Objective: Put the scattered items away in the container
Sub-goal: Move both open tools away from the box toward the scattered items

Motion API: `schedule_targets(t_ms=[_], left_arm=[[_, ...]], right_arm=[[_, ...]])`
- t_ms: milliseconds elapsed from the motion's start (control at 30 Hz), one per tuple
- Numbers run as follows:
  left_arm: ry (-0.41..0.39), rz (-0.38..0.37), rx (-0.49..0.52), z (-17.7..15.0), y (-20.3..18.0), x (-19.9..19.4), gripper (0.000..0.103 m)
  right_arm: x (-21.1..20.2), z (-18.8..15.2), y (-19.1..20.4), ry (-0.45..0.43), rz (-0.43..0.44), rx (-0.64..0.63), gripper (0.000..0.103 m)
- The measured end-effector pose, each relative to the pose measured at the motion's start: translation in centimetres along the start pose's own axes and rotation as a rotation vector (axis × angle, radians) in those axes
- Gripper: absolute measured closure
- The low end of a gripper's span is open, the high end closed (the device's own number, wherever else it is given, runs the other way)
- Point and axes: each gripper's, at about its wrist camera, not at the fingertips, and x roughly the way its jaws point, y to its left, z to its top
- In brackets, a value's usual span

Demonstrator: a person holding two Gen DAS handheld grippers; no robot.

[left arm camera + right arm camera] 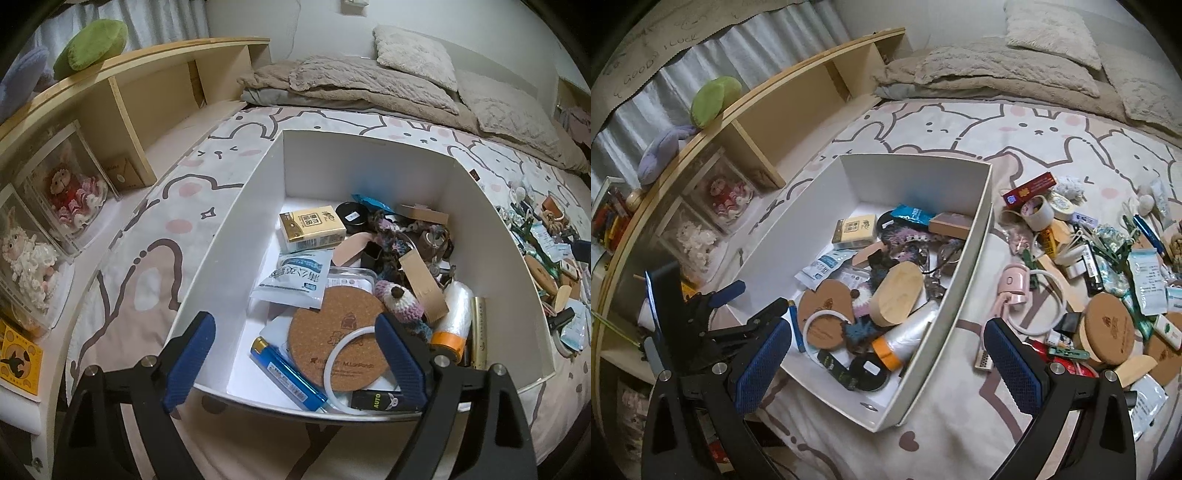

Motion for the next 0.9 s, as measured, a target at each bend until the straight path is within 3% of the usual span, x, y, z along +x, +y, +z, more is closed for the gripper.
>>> schedule_targets(t_ms=[233,467,733,900], left_arm=[[-0.016,-0.029,-0.031,0.2,0.0,-0.5,0.014],[-0.051,-0.01,-0.063,0.5,-0.1,-1.4,0.014],[-0.106,-0.025,-0.087,1.0,-0.2,-3.2,0.014],[-0.146,-0.034,-0.089,1.3,-0.6,-4.6,0.012]], right_arm=[[-0.7,-0.5,-0.3,-0.038,-0.005,-0.026,0.0],[-1.6,-0.5,-0.7,-0.109,-0.014,-0.039,0.0],[-3.4,-1.0,-0.5,-0.263,-0.066,-0.137,0.0],[-4.0,-1.2,-0.5,-0.297,-0.095,-0.173,0.0]])
